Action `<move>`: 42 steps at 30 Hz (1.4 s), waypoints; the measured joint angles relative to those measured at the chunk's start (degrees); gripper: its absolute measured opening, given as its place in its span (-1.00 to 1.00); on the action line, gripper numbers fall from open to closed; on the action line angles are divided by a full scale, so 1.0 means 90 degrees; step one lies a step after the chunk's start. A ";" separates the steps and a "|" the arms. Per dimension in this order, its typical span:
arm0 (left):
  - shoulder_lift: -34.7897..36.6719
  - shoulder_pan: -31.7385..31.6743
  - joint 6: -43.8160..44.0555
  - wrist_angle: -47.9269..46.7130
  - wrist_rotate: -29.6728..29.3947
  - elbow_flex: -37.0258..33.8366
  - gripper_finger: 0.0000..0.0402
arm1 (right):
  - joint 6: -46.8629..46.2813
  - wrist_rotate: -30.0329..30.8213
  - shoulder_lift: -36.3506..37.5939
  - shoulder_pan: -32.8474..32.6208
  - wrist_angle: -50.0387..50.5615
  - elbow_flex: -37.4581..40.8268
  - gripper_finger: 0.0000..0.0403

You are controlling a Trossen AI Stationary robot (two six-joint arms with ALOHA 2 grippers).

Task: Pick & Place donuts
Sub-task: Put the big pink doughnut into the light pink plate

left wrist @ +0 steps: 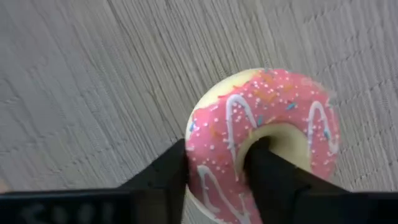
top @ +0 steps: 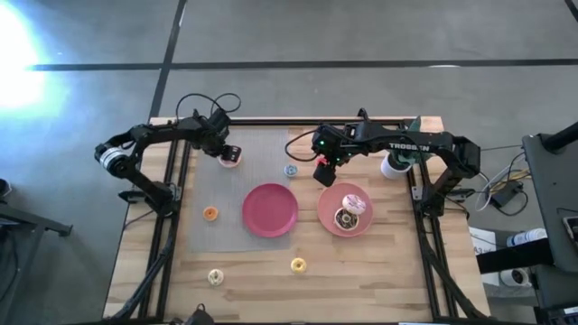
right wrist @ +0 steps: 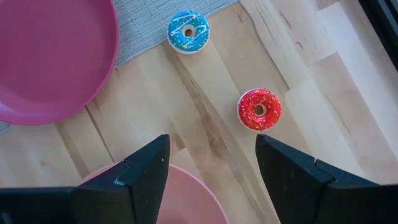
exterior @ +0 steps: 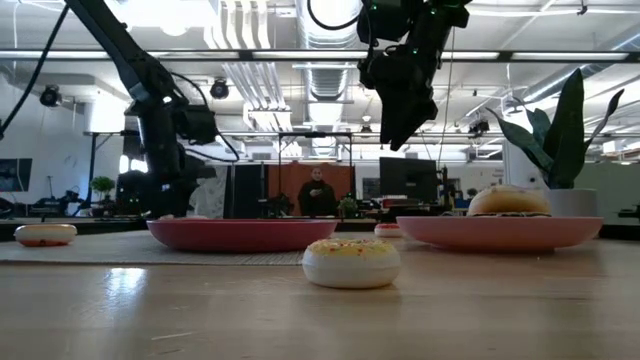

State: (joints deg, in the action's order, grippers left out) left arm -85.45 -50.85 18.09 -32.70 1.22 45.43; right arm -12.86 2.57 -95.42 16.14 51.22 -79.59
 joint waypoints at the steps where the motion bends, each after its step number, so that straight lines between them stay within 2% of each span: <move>1: 0.0050 0.0002 -0.0001 0.0036 -0.0041 -0.0002 -0.47 | 0.0000 0.0000 0.0000 0.0002 0.0000 0.0000 0.13; 5: 0.0296 0.0000 -0.0002 0.0234 -0.0113 -0.0002 -0.84 | 0.0002 0.0002 0.0000 0.0002 -0.0001 0.0000 0.13; 7: 0.0437 0.0000 0.0000 0.0248 -0.0120 -0.0002 -0.94 | 0.0002 0.0002 0.0000 0.0002 0.0000 0.0000 0.13; 10: 0.0695 0.0014 -0.0012 0.0255 0.0152 0.0022 -0.96 | 0.0005 0.0000 0.0026 0.0002 0.0004 0.0000 0.13; 14: 0.1170 0.0181 -0.0016 0.0325 0.1065 0.0039 -0.97 | -0.0022 -0.0002 0.0116 0.0002 0.0214 0.0000 0.13; 17: 0.1508 0.0547 0.0083 0.0533 0.1806 0.0032 -0.97 | -0.0083 -0.0009 0.0202 0.0001 0.0392 0.0000 0.13; 19: 0.1689 0.1004 0.0238 0.0794 0.2009 0.0032 -0.97 | -0.0151 -0.0036 0.0275 0.0000 0.0491 0.0001 0.13; 22: 0.1722 0.1893 0.0695 0.1555 0.1937 0.0032 -0.98 | -0.0273 -0.0047 0.0415 0.0005 0.0587 0.0048 0.13; 25: 0.1465 0.2914 0.1068 0.2703 0.1484 0.0032 -0.98 | -0.0534 -0.0147 0.0523 0.0005 0.0706 0.0109 0.13; 27: 0.1197 0.3457 0.1061 0.3225 0.1149 0.0032 -0.98 | -0.0730 -0.0422 0.0562 0.0005 0.0813 0.0159 0.13; 29: 0.0891 0.3818 0.0844 0.3678 0.0959 0.0090 -0.98 | -0.0971 -0.0998 0.0618 0.0005 0.0788 0.0269 0.13; 32: 0.0463 0.4130 0.0566 0.4410 0.0891 0.0245 -0.98 | -0.1428 -0.1714 0.0690 -0.0031 0.0558 0.0557 0.13; 36: -0.0021 0.4290 0.0336 0.4915 0.0874 0.0545 -0.98 | -0.2053 -0.1932 0.0832 -0.0180 -0.0165 0.0900 0.13; 42: -0.0550 0.4289 0.0141 0.4849 0.0872 0.0753 -0.98 | -0.2846 -0.2136 0.1270 -0.0397 -0.1511 0.1164 0.13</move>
State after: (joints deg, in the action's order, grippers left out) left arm -90.39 -12.25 19.35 10.94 9.07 52.21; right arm -38.48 -16.65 -83.98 12.56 37.62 -69.11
